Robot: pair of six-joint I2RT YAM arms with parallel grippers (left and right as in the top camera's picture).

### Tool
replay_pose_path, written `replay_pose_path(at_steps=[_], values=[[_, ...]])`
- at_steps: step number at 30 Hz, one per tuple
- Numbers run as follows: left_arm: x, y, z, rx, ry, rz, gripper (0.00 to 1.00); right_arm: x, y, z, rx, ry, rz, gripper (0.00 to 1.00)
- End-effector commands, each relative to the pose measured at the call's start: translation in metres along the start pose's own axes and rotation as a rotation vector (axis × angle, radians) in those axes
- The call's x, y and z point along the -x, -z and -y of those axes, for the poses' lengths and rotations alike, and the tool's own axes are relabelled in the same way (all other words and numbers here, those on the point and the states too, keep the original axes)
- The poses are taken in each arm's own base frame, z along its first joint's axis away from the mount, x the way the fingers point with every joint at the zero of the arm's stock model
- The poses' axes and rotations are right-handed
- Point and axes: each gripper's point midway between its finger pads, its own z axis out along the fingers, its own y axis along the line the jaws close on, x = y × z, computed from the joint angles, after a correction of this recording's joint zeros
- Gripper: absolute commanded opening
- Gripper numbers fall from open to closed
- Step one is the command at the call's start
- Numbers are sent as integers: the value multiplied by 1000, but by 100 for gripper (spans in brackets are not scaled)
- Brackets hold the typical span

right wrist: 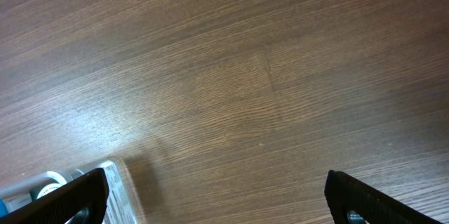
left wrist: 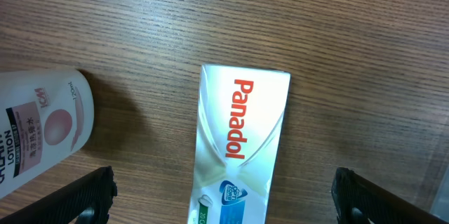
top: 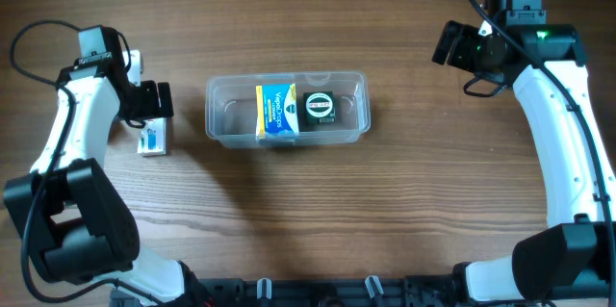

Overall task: Pack container
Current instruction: 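Grasp the white Panadol box with the left gripper and lift it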

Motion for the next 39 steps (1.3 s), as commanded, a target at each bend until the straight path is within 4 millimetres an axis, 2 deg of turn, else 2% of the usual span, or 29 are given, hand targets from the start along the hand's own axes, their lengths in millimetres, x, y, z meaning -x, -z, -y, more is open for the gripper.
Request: replay_pose_path(at_steps=[1,12,22,31,35,39], values=[[-11,-9,3,3,-18,-37,100,0,-4,2,-18,13,-2,100],[-19,-30,26,-99,-9,-86,100,0,-4,2,-18,13,-2,100],[-21,-33,18,-48,44,-101,100,0,-4,2,-18,13,-2,100],[-30,-48,14,-20,39,-151,100,0,-4,2,-18,13,-2,100],[-27,-48,25,-85,45,-135,100,0,-4,2,-18,13,-2,100],[-23,-49,25,-83,44,-123,100,0,-4,2,-18,13,-2,100]])
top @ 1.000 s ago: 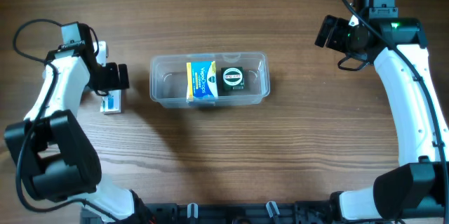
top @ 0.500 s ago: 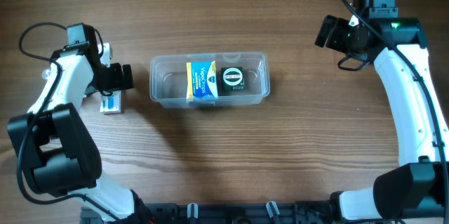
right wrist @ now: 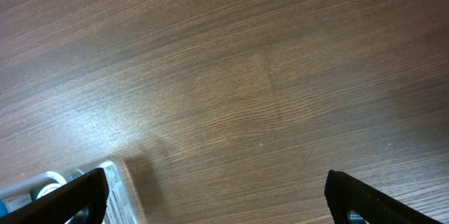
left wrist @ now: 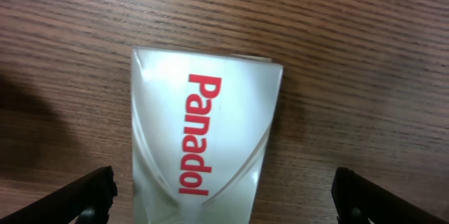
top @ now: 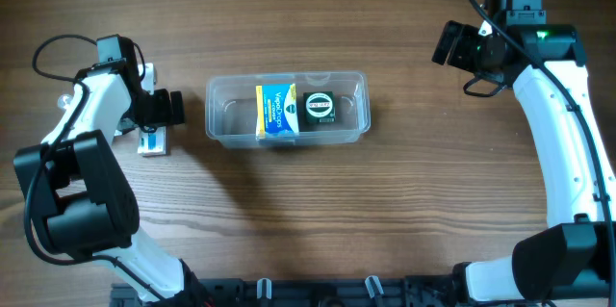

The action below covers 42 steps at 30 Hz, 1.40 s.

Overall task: Pack container
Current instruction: 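Grasp the white Panadol box with the left gripper and lift it, then carry the Panadol box right toward the container's left end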

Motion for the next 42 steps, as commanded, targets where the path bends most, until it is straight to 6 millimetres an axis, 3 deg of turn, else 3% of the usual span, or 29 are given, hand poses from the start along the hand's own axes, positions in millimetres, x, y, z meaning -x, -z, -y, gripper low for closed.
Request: replay_pose_path(at_steps=[1,8,13,16,17,18,19,27,32,35,39,42], values=[[-5,-8,4,-14,10,-24,100,0,-4,2,-18,13,-2,100],[-11,-16,2,-2,9,-54,100,0,-4,2,-18,13,-2,100],[-13,-15,-1,16,8,-64,76,0,-4,2,-18,13,-2,100],[-13,-15,-1,16,8,-65,81,0,-4,2,-17,13,-2,100],[-13,-15,-1,16,8,-64,76,0,-4,2,-18,13,-2,100],[-13,-15,-1,16,8,-65,62,0,-4,2,-18,13,-2,100],[-13,-15,-1,16,8,-65,58,0,-4,2,-18,13,-2,100],[-7,-10,3,15,-5,-44,55,0,-4,2,-18,13,-2,100],[22,19,40,0,-98,61,45,0,-4,2,-18,13,-2,100],[36,36,60,-10,-134,114,47,0,-4,2,-18,13,-2,100],[75,104,69,-7,-109,305,49,0,-4,2,-18,13,-2,100],[84,165,81,-31,-126,451,52,0,-4,2,-18,13,-2,100]])
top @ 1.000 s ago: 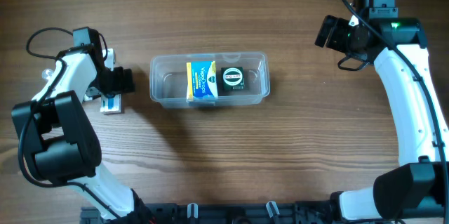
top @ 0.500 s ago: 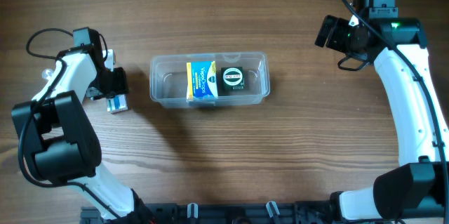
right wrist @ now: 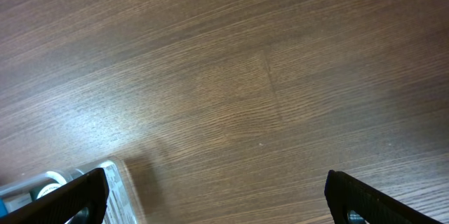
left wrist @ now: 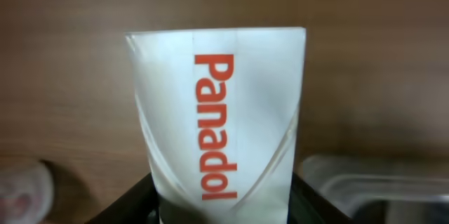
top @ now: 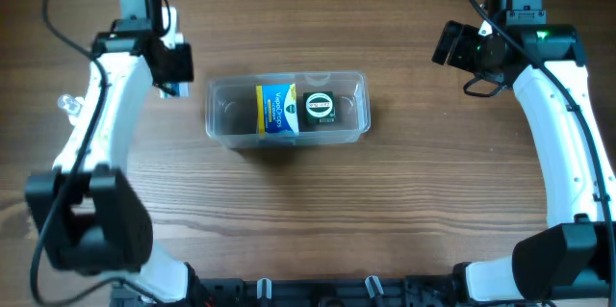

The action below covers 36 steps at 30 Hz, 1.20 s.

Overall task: Pack container
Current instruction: 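Carry the Panadol box right toward the container's left end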

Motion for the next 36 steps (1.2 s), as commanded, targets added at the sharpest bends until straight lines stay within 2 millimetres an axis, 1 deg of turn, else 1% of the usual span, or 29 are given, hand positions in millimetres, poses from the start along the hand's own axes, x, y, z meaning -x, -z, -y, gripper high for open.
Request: replay_pose_path(at_steps=[1,3,5,6,8,9,10,11,12,13,14,15,16,18,19,20,22,26,29,33,34,36], values=[[36,79,14,-15,-3,214,52,0,-4,2,-17,13,-2,100],[40,111,28,-45,-3,288,53,0,-4,2,-18,13,-2,100],[39,133,49,-87,-26,333,53,0,-4,2,-18,13,-2,100],[36,142,64,-117,-57,344,53,0,-4,2,-18,13,-2,100],[28,150,95,-159,-125,345,52,0,-4,2,-18,13,-2,100],[27,150,101,-134,-146,352,52,0,-4,2,-18,13,-2,100],[28,149,98,-103,-144,355,52,0,-4,2,-18,13,-2,100],[30,146,88,-45,-113,355,52,0,-4,2,-18,13,-2,100],[33,136,64,63,-33,343,55,0,-4,2,-18,13,-2,100],[33,127,54,91,1,324,62,0,-4,2,-18,13,-2,100],[33,118,43,106,48,303,67,0,-4,2,-18,13,-2,100],[32,106,28,127,110,276,68,0,-4,2,-18,13,-2,100],[31,98,20,131,139,255,68,0,-4,2,-18,13,-2,100],[27,75,6,100,196,188,69,0,-4,2,-18,13,-2,100],[24,62,-1,95,226,153,72,0,-4,2,-17,13,-2,100],[22,53,-5,96,249,133,73,0,-4,2,-18,13,-2,100],[16,28,-7,68,263,73,73,0,-4,2,-18,13,-2,100],[9,-15,13,-10,253,-8,73,0,-4,2,-18,13,-2,100],[5,-34,15,-13,253,-39,74,0,-4,2,-18,13,-2,100],[10,-46,14,-22,254,-24,73,0,-4,2,-18,13,-2,100],[9,-50,15,-25,231,-29,73,0,-4,2,-18,13,-2,100],[1,-64,15,-19,231,-65,73,0,-4,2,-18,13,-2,100]])
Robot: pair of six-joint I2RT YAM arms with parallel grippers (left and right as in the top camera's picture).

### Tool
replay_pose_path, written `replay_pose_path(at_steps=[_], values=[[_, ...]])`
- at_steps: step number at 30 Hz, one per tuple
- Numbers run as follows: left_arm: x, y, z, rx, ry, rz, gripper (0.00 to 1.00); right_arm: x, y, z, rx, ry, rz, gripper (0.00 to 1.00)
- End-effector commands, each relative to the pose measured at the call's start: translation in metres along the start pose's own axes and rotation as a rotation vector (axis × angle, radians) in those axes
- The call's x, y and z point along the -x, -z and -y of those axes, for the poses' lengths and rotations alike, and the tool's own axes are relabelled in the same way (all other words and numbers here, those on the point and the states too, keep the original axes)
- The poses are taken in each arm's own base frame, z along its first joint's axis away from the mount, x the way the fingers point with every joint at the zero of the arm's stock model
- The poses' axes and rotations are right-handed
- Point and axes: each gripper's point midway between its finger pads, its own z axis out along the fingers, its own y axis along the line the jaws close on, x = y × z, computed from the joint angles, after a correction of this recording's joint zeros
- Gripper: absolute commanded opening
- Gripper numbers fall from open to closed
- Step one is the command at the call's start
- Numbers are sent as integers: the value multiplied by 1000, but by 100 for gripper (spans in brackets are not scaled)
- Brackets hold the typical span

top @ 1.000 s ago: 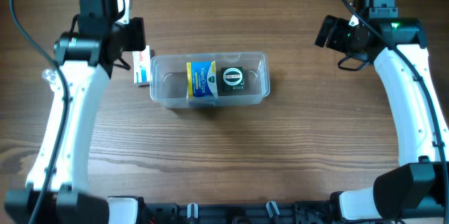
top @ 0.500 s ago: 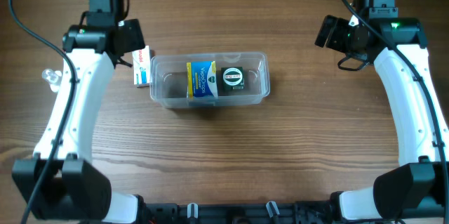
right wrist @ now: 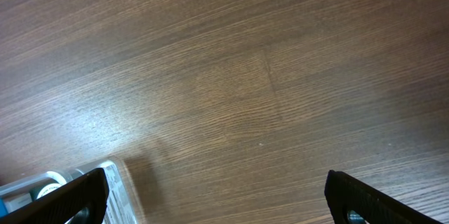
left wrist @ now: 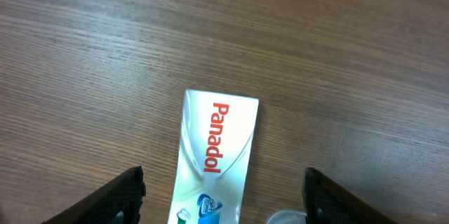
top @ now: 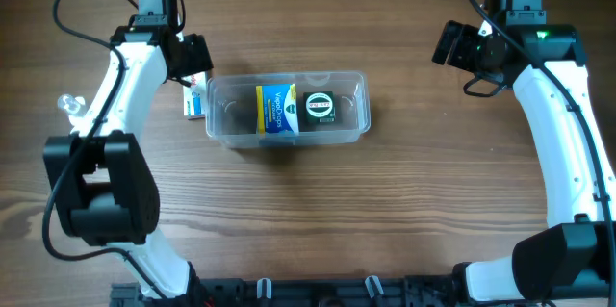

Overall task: Pack container
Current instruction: 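Carry the Panadol box right toward the container's left end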

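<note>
The white Panadol box (top: 195, 96) lies flat on the wood just outside the left end wall of the clear plastic container (top: 221, 126). In the left wrist view the Panadol box (left wrist: 215, 155) sits between the spread fingers, with a corner of the container (left wrist: 284, 218) at the bottom edge. My left gripper (top: 192, 61) hovers open over the box. A yellow-and-blue box (top: 277, 110) and a black round-labelled item (top: 319, 105) lie inside the container. My right gripper (top: 450, 45) hangs open at the far right, over bare wood.
A small clear bottle (top: 66, 105) lies at the table's left side, beyond the left arm. The right wrist view shows wood grain and the container's right end (right wrist: 105, 182) at its lower left.
My left gripper was shut on the Panadol box, held up near the container's far left corner. Now the gripper is open and the box lies on the table beside the container's left wall.
My left gripper stood open over the Panadol box at the table's far left, beside a lotion bottle. Then it was closer round the box. Then it held the box near the container. Now the box lies against the container's left end; the right arm stayed still.
</note>
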Motion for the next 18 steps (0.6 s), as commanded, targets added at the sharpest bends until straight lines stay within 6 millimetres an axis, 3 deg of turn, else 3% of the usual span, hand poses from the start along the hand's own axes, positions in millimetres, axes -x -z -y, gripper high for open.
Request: replay_pose_path(at_steps=[1,4,12,18], values=[[-10,-28,-4,6,-5,-64,74,0,-4,2,-18,13,-2,100],[-18,-44,-5,16,-12,-100,74,0,-4,2,-18,13,-2,100],[-13,-48,-23,25,-10,-94,73,0,-4,2,-18,13,-2,100],[-9,-48,-15,-34,-197,-78,73,0,-4,2,-18,13,-2,100]])
